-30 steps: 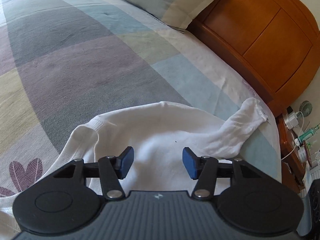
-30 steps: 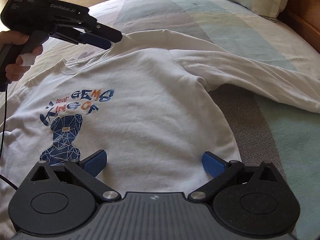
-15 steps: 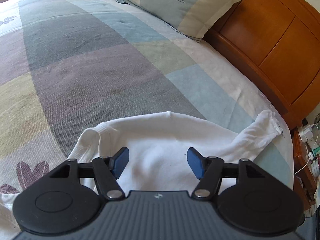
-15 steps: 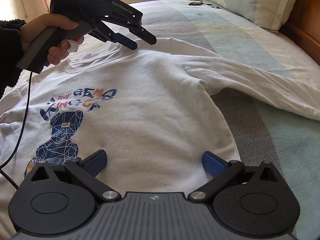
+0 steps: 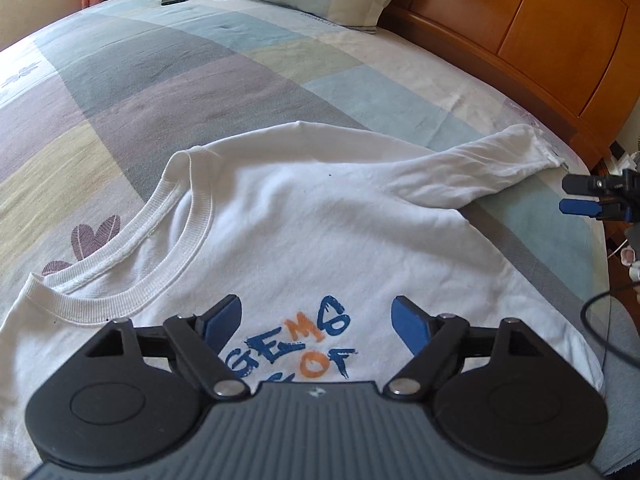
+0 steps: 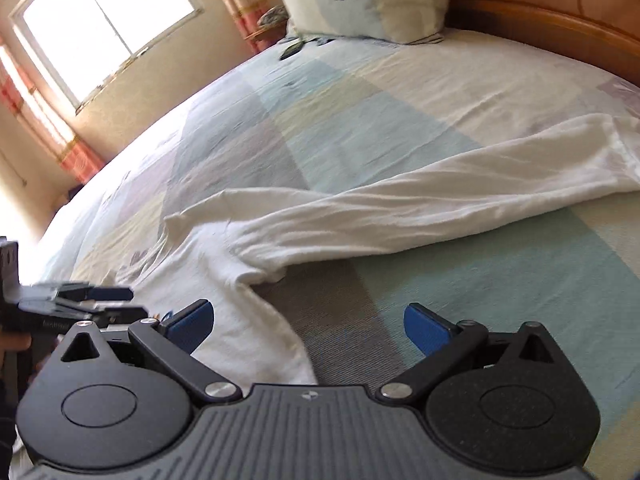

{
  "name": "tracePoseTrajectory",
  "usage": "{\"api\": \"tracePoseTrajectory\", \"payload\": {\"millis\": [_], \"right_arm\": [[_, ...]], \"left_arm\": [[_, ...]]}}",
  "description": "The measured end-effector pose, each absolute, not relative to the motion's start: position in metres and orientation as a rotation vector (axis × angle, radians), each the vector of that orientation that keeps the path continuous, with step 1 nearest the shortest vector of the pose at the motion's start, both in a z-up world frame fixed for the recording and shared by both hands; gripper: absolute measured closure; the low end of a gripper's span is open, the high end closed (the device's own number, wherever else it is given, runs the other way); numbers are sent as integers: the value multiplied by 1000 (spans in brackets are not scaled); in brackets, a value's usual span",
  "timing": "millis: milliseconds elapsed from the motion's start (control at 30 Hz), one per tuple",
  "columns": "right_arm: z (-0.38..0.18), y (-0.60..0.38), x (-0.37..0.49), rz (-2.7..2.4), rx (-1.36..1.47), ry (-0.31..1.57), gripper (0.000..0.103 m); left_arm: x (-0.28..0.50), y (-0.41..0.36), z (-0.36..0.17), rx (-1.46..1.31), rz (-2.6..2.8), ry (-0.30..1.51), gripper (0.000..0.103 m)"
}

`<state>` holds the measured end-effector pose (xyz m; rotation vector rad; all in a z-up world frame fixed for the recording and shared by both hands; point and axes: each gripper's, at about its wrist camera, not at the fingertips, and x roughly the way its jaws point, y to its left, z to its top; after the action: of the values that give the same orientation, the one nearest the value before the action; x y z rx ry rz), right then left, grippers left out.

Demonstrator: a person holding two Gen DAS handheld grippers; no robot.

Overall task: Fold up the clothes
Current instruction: 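Move the right gripper to the sleeve cuff and grasp it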

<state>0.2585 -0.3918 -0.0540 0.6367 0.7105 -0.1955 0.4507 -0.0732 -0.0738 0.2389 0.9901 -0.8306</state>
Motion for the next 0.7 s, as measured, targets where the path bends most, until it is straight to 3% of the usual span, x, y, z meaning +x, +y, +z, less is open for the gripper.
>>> {"api": "tracePoseTrajectory", "payload": {"millis": [367,700], "right_arm": [[-119,-560,213,-413,1148,377,0],[-129,-594,229,-484,1153,209,2]], "left_arm": [[442,-84,-77,249,-832,1007,21],[444,-80,-86,237,-820,1033,21]]}}
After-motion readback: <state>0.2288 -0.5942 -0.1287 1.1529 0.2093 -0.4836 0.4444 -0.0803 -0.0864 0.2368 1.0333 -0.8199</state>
